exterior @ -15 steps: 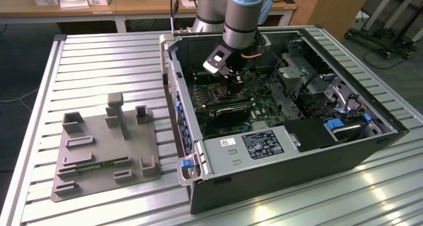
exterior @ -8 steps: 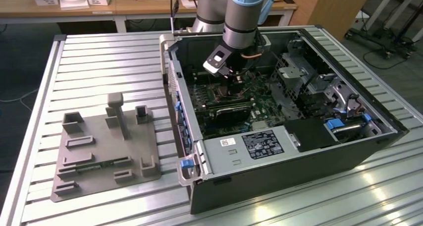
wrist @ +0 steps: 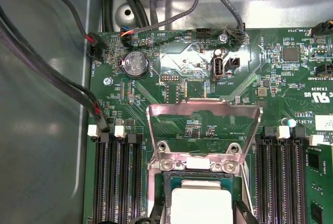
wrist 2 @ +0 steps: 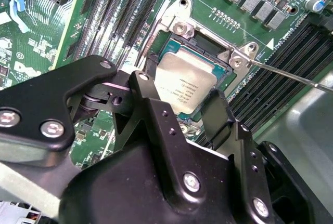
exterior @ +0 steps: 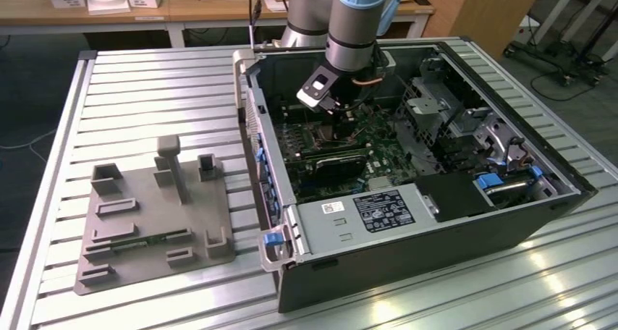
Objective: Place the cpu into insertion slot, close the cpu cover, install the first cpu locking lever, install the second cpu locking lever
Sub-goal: 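Place the cpu into insertion slot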
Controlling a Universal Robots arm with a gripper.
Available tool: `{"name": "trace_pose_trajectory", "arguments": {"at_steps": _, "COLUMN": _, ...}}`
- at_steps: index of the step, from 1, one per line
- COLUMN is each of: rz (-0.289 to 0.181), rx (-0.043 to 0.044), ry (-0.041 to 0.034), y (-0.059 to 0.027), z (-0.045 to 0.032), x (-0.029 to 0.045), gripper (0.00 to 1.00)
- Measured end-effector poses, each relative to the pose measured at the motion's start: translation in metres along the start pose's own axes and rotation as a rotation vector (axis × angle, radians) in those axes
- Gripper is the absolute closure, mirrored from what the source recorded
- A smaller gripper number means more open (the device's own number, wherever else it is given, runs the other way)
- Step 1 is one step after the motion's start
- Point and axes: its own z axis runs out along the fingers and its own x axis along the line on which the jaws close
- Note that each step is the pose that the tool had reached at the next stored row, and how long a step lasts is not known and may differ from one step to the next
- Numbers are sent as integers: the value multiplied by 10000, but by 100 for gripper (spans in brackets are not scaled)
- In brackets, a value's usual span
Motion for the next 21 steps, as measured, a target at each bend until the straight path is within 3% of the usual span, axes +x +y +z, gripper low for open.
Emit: {"name": "trace_pose_trajectory", "arguments": {"at_steps": 21, "rz": 1, "rx": 0, "ry": 0, "y": 0, "z": 5, "x": 28, "gripper": 39}}
